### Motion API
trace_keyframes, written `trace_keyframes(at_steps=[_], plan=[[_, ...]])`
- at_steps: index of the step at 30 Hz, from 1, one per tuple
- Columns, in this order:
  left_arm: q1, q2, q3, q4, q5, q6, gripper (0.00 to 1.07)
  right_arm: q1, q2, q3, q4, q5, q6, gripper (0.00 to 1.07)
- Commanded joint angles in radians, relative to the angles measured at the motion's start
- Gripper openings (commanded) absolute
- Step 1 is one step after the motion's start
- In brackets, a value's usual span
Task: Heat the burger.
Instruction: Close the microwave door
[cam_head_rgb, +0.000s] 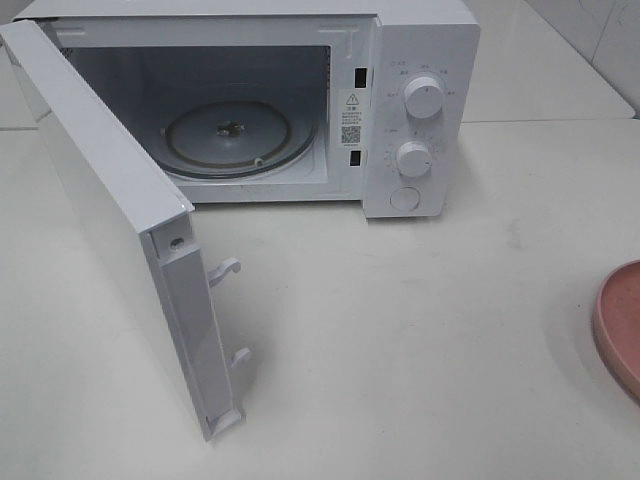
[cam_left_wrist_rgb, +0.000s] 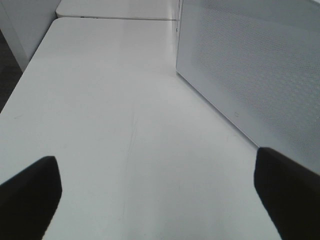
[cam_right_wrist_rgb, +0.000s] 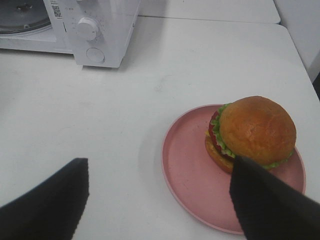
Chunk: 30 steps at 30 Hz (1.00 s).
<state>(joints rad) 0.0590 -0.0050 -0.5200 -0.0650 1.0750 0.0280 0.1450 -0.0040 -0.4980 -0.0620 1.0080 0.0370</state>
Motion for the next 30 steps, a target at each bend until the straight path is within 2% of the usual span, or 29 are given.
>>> trace_keyframes(at_steps=[1,14,20,21,23,24,26,27,28,30], plan=[[0.001,-0.007,0.004,-0.006,-0.006,-0.001,0.98,-0.005,-0.027,0.001,-0.001,-0.010,-0.003,0.75],[0.001,-0.008,0.002,-0.008,-0.008,-0.001,0.98,-0.005,-0.027,0.001,-0.001,-0.010,-0.003,0.75],[0.001,0.043,-0.045,-0.006,-0.042,-0.004,0.94,-0.005,-0.027,0.001,-0.001,-0.010,-0.003,0.75],[0.001,0.088,-0.043,-0.006,-0.077,-0.003,0.89,-0.005,-0.027,0.001,-0.001,-0.010,-0.003,0.75],[0.001,0.115,-0.041,-0.006,-0.095,-0.003,0.87,-0.005,-0.027,0.001,-0.001,-0.010,-0.003,0.75],[0.001,0.167,-0.041,-0.005,-0.126,-0.001,0.80,-0.005,-0.027,0.001,-0.001,-0.010,-0.003,0.75],[0.001,0.190,-0.041,-0.006,-0.141,-0.001,0.76,-0.005,-0.027,0.001,-0.001,-0.010,-0.003,0.75],[-0.001,0.242,-0.041,-0.006,-0.169,-0.001,0.66,-0.005,-0.027,0.001,-0.001,-0.010,-0.003,0.75],[-0.001,0.242,-0.041,-0.006,-0.169,-0.001,0.66,-0.005,-0.027,0.001,-0.001,-0.010,-0.003,0.75],[-0.002,0.297,-0.041,-0.008,-0.216,-0.001,0.54,-0.005,-0.027,0.001,-0.001,-0.010,-0.003,0.75]])
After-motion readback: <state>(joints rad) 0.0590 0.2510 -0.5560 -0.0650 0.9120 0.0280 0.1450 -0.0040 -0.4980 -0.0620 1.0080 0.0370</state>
